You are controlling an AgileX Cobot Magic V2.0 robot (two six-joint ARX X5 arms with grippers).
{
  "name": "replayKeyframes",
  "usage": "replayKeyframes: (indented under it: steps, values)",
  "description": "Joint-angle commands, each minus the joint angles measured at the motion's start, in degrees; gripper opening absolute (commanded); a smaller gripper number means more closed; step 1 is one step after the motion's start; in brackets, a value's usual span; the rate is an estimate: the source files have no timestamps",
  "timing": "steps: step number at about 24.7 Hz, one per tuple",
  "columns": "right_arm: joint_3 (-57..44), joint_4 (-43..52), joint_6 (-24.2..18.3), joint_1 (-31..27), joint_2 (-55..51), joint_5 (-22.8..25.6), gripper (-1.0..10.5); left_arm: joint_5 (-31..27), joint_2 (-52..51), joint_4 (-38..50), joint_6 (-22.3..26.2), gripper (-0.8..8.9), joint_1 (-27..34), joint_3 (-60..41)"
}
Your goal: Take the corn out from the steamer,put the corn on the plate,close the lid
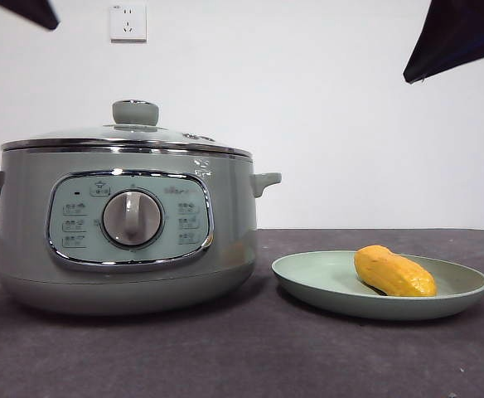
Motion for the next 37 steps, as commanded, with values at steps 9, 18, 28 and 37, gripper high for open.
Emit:
replayKeyframes:
  steps: [9,18,28,37]
  values:
    - [-11.87,6.86,2.86,2.08,-10.32,0.13,0.0,-0.94,-15.98,9.33,0.26,-0.03,-0.24,-17.97]
    - [-11.87,5.99,2.86,1.92,-10.36,0.20,0.0,-0.90,-15.89,8.26,0.24,-0.03,-0.24,-17.94]
    - [-11.87,5.97,2.86,1.92,-10.36,0.13,0.0,-2.32,-26.45,1.05,3.78,-0.03,1.75,-17.97]
    - [-11.87,5.99,2.86,1.92,-10.38,0.20,0.0,-2.25,-43.28,5.46,6.14,-0.03,17.99,-19.41]
